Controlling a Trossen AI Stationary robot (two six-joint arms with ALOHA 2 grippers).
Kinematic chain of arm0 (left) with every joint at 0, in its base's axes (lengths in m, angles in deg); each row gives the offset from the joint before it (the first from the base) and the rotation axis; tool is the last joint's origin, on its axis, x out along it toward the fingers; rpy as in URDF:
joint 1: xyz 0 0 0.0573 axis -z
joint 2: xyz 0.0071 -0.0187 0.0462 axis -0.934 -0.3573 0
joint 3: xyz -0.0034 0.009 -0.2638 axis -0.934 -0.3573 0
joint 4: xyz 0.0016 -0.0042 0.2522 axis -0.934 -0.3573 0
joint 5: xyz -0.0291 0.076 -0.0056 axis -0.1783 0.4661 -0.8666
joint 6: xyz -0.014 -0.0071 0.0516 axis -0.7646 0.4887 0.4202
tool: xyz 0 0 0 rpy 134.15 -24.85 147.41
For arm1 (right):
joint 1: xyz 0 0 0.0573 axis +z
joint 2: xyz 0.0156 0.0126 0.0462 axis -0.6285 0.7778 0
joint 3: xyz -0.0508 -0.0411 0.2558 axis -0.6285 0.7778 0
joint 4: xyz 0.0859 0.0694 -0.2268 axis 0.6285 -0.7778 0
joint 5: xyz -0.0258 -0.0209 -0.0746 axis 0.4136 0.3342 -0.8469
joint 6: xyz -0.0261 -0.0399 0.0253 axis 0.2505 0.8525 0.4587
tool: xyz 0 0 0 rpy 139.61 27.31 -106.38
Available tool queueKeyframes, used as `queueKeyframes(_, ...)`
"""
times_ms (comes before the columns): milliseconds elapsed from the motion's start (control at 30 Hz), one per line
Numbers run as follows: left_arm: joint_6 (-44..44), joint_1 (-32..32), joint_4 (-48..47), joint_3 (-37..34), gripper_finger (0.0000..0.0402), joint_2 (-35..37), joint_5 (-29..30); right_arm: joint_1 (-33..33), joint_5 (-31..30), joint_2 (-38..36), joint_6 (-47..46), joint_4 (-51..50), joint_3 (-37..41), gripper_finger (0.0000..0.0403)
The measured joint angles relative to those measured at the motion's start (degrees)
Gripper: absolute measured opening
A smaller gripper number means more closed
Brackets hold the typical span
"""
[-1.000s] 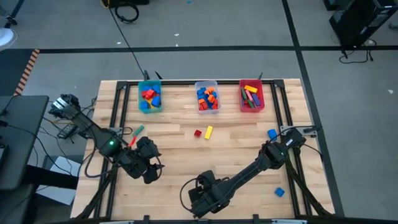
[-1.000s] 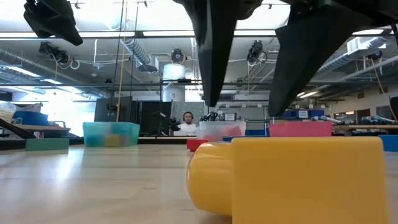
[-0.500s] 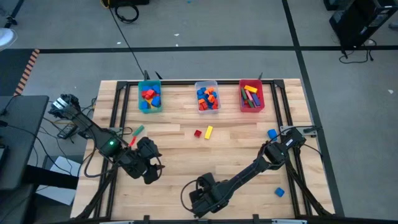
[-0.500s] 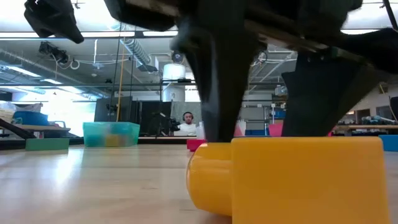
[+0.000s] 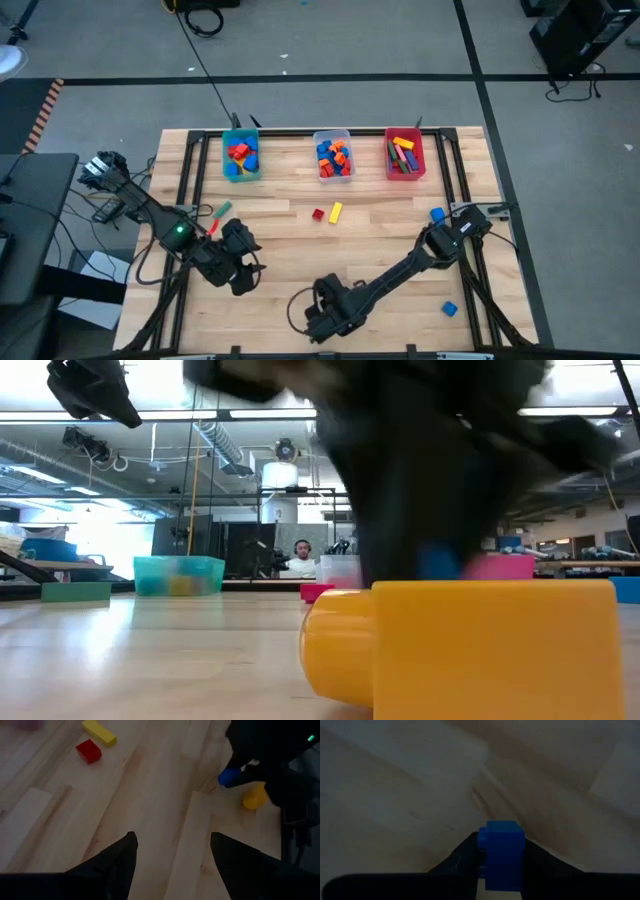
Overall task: Sort blocks by size
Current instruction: Put the blue 4 stud game piece into the transparent bin
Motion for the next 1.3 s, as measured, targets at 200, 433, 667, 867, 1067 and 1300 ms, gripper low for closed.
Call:
queueKeyframes(200, -1.9, 0.0, 2.61, 0.0, 0.0259, 0.0, 0.22, -6.32, -6.39, -6.96, 14.86, 0.59, -0.11, 0.0104)
queueKeyframes(433, -1.95, 0.0, 3.84, 0.0, 0.0259, 0.0, 1.76, -17.94, -9.28, -13.9, 38.87, 0.81, -0.15, 0.0104)
queueKeyframes(667, -4.94, -0.65, 3.81, 0.0, 0.0259, 0.0, 7.93, -31.26, -7.04, -16.84, 58.63, 0.96, -0.11, 0.0104)
queueKeyframes(867, -6.7, -3.55, 3.68, 0.0, 0.0259, 0.0, 9.03, -42.21, -2.4, -17.03, 69.86, 3.14, 0.8, 0.0104)
queueKeyframes(1067, -6.66, -5.85, 3.59, 0.0, 0.0259, 0.0, 9.03, -51.25, 5.03, -16.93, 74.1, 9.59, 7.37, 0.0104)
queueKeyframes(1300, -6.64, -8.4, 3.5, 0.0, 0.0259, 0.0, 9.01, -56.72, 5.42, -16.92, 74.27, 13.22, 15.03, 0.0104)
